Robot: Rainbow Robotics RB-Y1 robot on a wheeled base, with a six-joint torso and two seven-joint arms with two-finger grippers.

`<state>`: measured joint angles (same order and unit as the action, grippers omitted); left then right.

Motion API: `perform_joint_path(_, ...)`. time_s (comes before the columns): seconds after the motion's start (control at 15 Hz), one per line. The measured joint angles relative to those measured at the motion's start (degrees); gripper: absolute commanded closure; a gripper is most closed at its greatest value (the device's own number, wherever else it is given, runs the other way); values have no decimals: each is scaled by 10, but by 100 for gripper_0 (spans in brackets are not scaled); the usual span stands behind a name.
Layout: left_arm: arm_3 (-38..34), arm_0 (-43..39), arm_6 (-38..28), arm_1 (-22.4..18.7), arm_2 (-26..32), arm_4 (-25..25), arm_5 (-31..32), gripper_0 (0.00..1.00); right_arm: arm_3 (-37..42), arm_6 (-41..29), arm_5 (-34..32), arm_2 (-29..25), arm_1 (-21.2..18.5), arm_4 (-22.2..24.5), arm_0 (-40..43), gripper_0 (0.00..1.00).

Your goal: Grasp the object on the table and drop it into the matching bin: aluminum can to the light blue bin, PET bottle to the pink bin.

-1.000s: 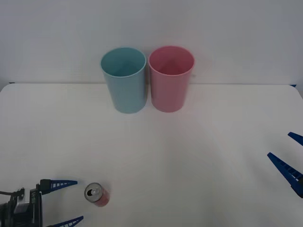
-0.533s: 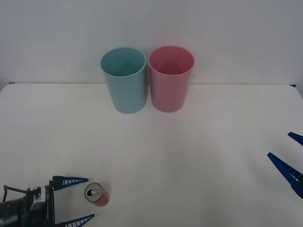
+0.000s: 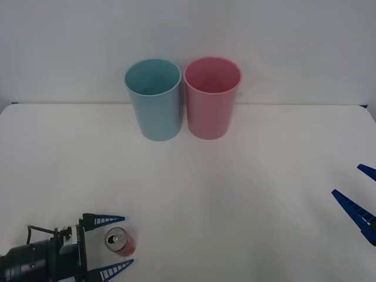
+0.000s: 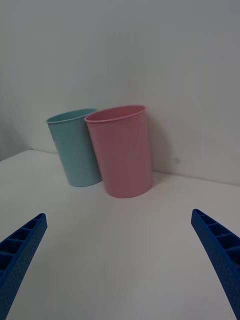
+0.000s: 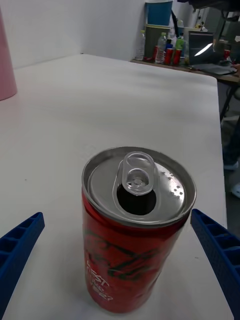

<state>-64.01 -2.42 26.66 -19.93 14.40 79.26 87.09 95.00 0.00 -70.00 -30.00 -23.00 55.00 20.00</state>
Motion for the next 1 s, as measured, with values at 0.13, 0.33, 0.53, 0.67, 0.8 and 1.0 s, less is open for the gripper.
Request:
perform_joint_path(0.13, 12, 8, 15, 0, 0, 0, 0, 0, 0, 0, 0, 0, 0, 0, 0, 0)
perform_joint_path(0.33, 13, 7, 16, 0, 3, -2, 1, 5, 0, 0, 0, 0, 0, 0, 0, 0)
perform_joint_path(0.53, 14, 5, 16, 0, 4, -5, 9, 91, 0, 0, 0, 0, 0, 0, 0, 0)
perform_joint_path(0.67, 14, 5, 16, 0, 4, -9, 16, 96, 0, 0, 0, 0, 0, 0, 0, 0)
perform_joint_path(0.8, 14, 5, 13, 0, 4, -9, 16, 100, 0, 0, 0, 0, 0, 0, 0, 0)
perform_joint_path(1.0, 14, 5, 11, 0, 4, -9, 16, 100, 0, 0, 0, 0, 0, 0, 0, 0)
